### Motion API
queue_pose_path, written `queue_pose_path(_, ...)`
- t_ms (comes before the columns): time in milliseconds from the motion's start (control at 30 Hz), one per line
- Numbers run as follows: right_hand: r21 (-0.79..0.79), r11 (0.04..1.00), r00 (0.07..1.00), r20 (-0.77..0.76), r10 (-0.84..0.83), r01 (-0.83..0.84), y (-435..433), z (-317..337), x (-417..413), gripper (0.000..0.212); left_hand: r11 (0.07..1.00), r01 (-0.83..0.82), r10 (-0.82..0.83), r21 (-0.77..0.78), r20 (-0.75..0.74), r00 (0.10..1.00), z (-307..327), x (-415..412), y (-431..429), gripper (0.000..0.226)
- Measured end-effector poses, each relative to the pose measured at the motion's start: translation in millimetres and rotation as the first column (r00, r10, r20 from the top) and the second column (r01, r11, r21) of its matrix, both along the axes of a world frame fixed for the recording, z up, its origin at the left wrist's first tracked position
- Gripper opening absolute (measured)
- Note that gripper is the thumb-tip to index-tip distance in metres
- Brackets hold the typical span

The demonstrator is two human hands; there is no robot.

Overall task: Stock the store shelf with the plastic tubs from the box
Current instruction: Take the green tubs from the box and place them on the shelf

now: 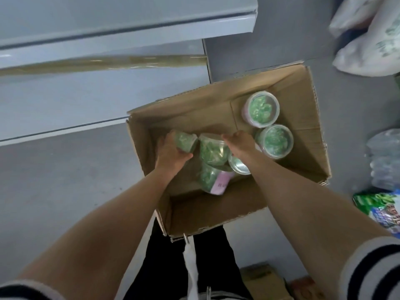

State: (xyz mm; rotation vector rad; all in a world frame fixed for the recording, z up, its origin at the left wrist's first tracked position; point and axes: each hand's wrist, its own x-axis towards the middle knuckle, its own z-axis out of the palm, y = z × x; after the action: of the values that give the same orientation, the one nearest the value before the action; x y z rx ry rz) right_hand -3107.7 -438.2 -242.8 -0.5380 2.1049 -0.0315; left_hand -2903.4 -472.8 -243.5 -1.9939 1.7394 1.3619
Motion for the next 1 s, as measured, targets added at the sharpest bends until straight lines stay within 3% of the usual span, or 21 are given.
queue_pose_path(100,-0.005,0.995,0.995,0.032,-0.097,0.097,-5.4,2.4,7.0,0.029,1.000,-0.031,0.031,0.004,-0.018,0.999,5.0,-3.8,-4.9,0.084)
queue_pose_path(200,0.043,0.966,0.960,0.103,-0.259,0.256,-9.2,-12.6,9.2,0.085,0.990,-0.129,0.131,0.050,-0.041,0.990,8.7,-6.2,-8.0,0.082)
queue_pose_path(267,0.110,0.939,0.938,0.088,-0.335,0.325,-8.6,-27.1,9.2,0.101,0.981,-0.185,0.187,0.064,-0.037,0.982,10.7,-6.9,-9.8,0.081)
queue_pose_path(300,0.150,0.924,0.924,0.102,-0.369,0.352,-11.2,-26.9,12.1,0.092,0.978,-0.197,0.200,0.070,-0.029,0.979,13.4,-7.0,-10.7,0.081)
queue_pose_path(333,0.185,0.908,0.909,0.121,-0.400,0.375,-13.0,-22.5,16.8,0.071,0.975,-0.209,0.211,0.076,-0.020,0.977,14.2,-5.8,-11.5,0.081)
queue_pose_path(400,0.213,0.894,0.886,0.169,-0.431,0.394,-15.2,-14.3,25.4,0.011,0.965,-0.242,0.244,0.097,-0.008,0.970,14.2,-1.0,-12.2,0.084)
queue_pose_path(467,0.226,0.886,0.883,0.154,-0.443,0.405,-12.3,-12.2,28.6,0.031,0.952,-0.281,0.284,0.124,-0.008,0.959,14.5,4.7,-12.1,0.086)
queue_pose_path(533,0.189,0.826,0.816,0.151,-0.558,0.530,-4.7,-1.9,29.1,0.018,0.946,-0.297,0.301,0.126,-0.011,0.954,18.0,8.5,-12.0,0.086)
queue_pose_path(600,0.155,0.794,0.773,0.182,-0.608,0.588,4.5,7.1,27.2,0.034,0.949,-0.294,0.296,0.114,-0.004,0.955,24.7,10.4,-12.2,0.086)
queue_pose_path(667,0.135,0.821,0.808,0.146,-0.571,0.555,8.2,19.8,22.6,0.063,0.949,-0.296,0.296,0.104,0.012,0.955,33.4,10.5,-12.7,0.087)
queue_pose_path(733,0.119,0.882,0.885,0.051,-0.464,0.455,10.7,32.3,12.9,0.077,0.938,-0.332,0.332,0.100,0.015,0.943,44.3,9.2,-13.1,0.088)
queue_pose_path(833,0.037,0.917,0.914,0.073,-0.400,0.398,16.3,53.1,-0.4,0.067,0.902,-0.414,0.417,0.120,0.001,0.909,61.4,7.2,-11.9,0.087)
queue_pose_path(1000,-0.086,0.812,0.788,0.324,-0.525,0.577,34.2,86.5,-12.5,0.048,0.733,-0.622,0.666,0.275,-0.103,0.739,88.6,11.9,-9.0,0.101)
